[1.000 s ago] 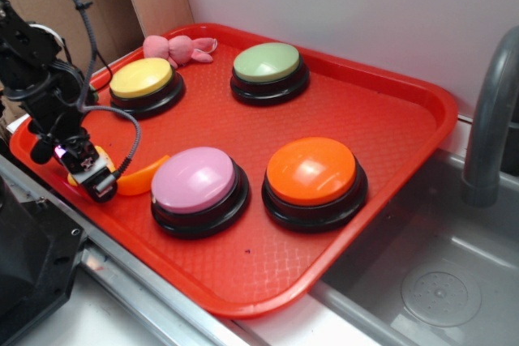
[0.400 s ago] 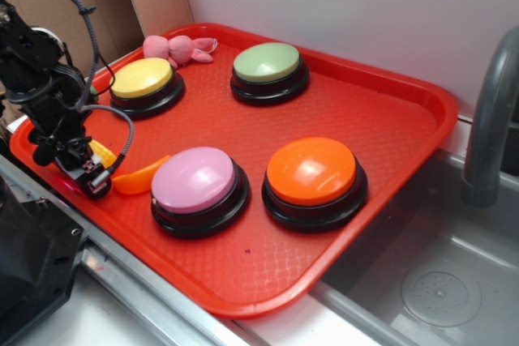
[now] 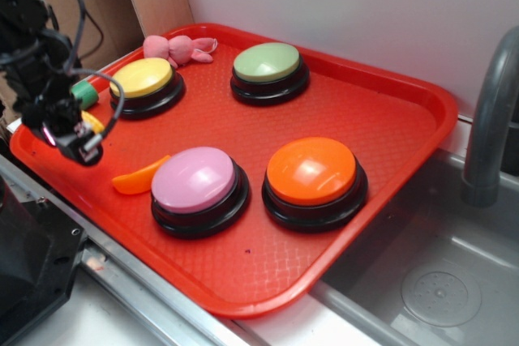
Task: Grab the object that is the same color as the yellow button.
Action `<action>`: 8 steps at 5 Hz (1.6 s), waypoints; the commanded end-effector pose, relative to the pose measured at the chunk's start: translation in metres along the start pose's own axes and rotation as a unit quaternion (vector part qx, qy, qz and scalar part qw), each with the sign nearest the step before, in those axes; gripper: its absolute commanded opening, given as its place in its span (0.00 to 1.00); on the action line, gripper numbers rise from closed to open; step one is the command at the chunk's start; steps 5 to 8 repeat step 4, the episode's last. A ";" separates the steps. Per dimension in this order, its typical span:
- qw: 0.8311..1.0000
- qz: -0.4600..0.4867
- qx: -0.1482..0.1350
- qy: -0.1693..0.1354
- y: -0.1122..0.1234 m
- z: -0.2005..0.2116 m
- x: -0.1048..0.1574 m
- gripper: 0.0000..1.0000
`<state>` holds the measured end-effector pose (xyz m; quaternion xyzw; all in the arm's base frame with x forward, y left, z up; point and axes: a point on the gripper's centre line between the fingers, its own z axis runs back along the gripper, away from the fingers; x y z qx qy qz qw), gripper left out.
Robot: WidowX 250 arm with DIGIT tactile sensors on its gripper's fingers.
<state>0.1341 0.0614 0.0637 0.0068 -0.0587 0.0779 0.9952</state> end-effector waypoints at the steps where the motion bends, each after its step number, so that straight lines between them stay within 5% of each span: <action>1: 0.999 0.038 -0.022 0.003 -0.027 0.074 0.054 0.00; 3: 0.999 0.022 -0.022 -0.022 -0.066 0.130 0.084 0.00; 8: 0.999 0.017 -0.034 -0.007 -0.066 0.121 0.087 0.00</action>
